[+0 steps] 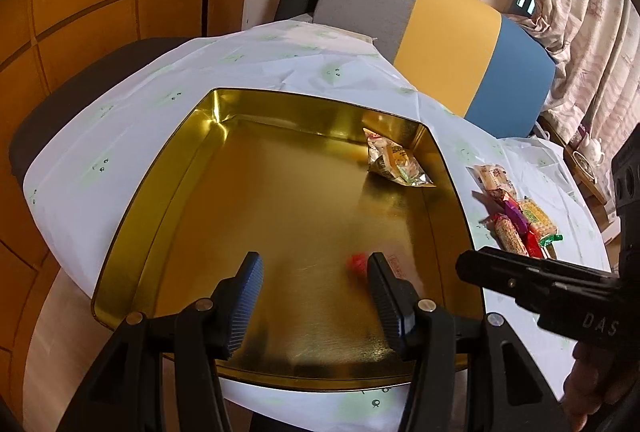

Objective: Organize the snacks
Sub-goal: 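Carry the red-and-white snack to the gold tray and release it with the right gripper, then grasp the yellow WEIDAN cracker pack with the left gripper while the right grasps the white-and-brown bag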

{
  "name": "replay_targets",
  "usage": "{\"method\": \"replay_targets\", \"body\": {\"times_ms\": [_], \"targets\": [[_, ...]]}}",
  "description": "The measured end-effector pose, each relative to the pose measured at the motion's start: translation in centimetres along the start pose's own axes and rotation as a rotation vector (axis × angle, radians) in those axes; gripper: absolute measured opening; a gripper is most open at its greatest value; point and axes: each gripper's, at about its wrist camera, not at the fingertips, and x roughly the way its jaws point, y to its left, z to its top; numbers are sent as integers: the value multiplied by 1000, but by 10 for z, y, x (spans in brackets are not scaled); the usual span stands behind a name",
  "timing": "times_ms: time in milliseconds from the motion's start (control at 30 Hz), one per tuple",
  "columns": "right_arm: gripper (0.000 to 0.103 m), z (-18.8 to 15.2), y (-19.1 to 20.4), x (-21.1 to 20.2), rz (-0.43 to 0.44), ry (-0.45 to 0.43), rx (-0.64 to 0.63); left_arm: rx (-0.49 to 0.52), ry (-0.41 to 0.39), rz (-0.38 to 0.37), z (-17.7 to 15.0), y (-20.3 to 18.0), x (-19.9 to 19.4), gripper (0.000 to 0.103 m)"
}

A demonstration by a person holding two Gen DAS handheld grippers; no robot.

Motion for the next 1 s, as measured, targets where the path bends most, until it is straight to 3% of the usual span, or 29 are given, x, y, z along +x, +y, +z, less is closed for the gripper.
{"method": "replay_targets", "body": {"times_ms": [233,333,433,700,800,1000], "targets": [[43,-10,-6,-16,-31,-41,-18,27,1,-36,-2,-12,-1,55],[52,-14,-16,-34,-80,-81,-33,19,15,-60,-1,-17,-2,55],[54,-17,-34,-51,-141,-109,-33,19,27,-87,0,-22,-3,55],[60,-29,-127,-108,-360,-143,78,119,38,-133,-1,-52,-8,55],[68,-34,-164,-136,-437,-163,129,162,47,-157,-2,-68,-9,55],[68,-46,-240,-174,-586,-180,256,273,69,-225,-3,-113,-10,54]]}}
